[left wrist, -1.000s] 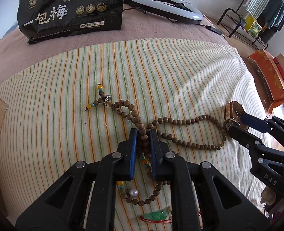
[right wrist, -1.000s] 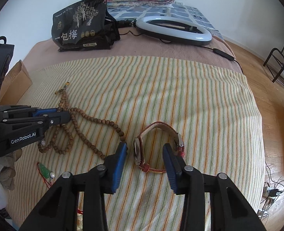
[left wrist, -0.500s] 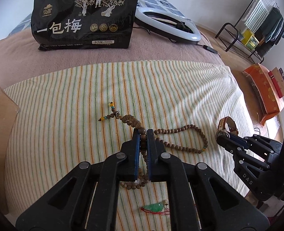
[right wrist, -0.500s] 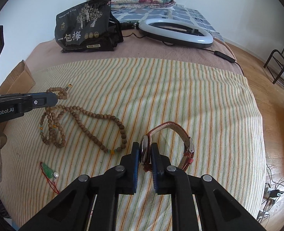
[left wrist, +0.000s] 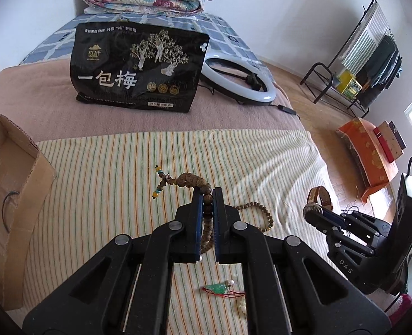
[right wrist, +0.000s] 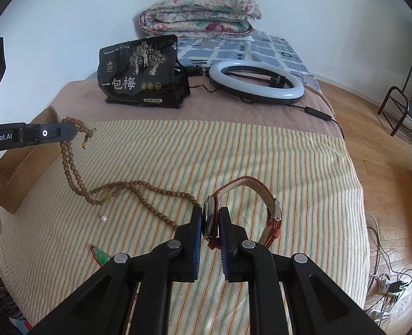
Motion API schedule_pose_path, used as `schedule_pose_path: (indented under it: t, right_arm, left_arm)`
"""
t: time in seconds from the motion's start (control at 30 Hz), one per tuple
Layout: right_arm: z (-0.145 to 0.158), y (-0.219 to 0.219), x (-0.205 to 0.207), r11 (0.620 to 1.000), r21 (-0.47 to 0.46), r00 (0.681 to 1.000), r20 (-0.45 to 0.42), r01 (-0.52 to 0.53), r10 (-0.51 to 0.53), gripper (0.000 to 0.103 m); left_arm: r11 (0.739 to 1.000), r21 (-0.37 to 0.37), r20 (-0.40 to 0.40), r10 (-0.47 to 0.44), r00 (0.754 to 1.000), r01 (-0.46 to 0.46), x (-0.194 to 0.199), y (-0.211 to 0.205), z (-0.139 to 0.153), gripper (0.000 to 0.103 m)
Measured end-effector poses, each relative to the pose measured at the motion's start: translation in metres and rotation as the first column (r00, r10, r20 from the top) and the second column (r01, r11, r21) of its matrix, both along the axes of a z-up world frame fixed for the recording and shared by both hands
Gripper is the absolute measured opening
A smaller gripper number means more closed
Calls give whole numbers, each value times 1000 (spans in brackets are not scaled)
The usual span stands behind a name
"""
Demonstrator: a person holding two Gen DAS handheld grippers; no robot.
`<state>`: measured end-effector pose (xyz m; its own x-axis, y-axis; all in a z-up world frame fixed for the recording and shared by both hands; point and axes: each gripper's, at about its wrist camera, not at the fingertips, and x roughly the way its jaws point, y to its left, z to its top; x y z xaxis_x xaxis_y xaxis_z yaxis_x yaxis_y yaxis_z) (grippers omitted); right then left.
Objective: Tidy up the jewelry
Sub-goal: 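Lift the mala and watch and carry both over the cardboard box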
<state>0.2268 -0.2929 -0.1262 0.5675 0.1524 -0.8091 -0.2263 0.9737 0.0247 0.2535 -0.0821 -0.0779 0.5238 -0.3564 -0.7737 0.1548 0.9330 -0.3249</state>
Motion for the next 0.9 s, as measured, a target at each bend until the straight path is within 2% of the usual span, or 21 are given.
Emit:
schedule_pose_path:
  t: [0.23, 0.6, 0.9]
  right_arm:
    - [29, 11, -11, 1000, 21, 999, 48, -9, 8, 10]
    - [66, 47, -22, 996, 69, 993, 110, -51, 43, 10]
    - [76, 95, -24, 986, 95, 984, 125, -138, 125, 10]
  left_arm:
    - [1000, -18, 100, 22, 995, -20, -14, 23, 43, 4]
    - [995, -66, 191, 87, 978, -76, -32, 83, 111, 4]
    - [989, -72, 320, 143, 937, -127, -60, 135, 184, 4]
